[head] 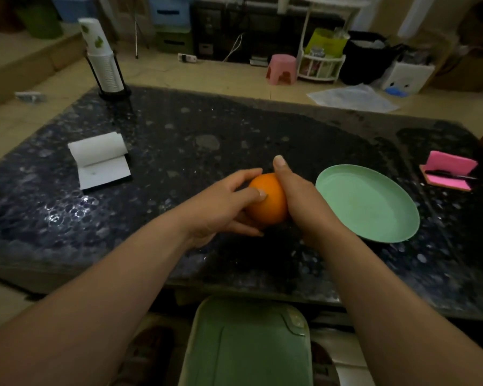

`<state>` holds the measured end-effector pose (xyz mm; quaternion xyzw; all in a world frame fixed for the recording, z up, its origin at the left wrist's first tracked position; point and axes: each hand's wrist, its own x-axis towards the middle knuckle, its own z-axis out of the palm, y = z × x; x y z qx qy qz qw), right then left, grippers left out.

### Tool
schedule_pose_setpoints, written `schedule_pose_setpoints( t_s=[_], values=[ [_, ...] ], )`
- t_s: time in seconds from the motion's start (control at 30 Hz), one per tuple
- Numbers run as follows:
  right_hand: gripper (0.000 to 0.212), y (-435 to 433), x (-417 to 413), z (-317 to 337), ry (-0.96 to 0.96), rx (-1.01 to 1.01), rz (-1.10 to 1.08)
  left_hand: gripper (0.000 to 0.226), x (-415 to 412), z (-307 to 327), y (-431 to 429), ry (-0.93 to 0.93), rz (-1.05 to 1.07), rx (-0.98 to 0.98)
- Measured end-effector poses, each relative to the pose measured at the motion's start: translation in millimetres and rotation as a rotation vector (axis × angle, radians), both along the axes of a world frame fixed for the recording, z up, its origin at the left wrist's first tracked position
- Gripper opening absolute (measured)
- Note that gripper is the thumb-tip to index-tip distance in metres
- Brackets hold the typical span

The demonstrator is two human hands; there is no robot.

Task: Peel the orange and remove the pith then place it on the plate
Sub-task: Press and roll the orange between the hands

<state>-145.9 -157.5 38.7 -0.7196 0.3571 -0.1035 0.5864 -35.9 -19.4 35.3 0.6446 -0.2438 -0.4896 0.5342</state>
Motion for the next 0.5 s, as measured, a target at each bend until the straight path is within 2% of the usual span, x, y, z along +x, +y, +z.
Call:
schedule_pose_setpoints(
  t_s=[0.13,0.3,0.4,0.5],
  values=[
    [0.039,-5.6,11.2,-1.8,0.054,0.032,0.01,0.045,8.8,-4.1,-5.1,0.008,-0.042,0.006],
    [0.058,-2.5,15.8,-7.1,0.049,-0.01,0.026,0.045,15.1,-8.3,1.2,-0.1,-0.14,0.001],
    [0.056,0.4,14.1,-7.6,0.065,-0.036,0.046,0.04,13.5,-9.9,6.0,-0.174,-0.151,-0.016],
    [0.051,5.3,14.1,-5.5,0.055,-0.041,0.061,0.033,10.3,-10.7,9.3,-0.169,-0.121,-0.028]
  ],
)
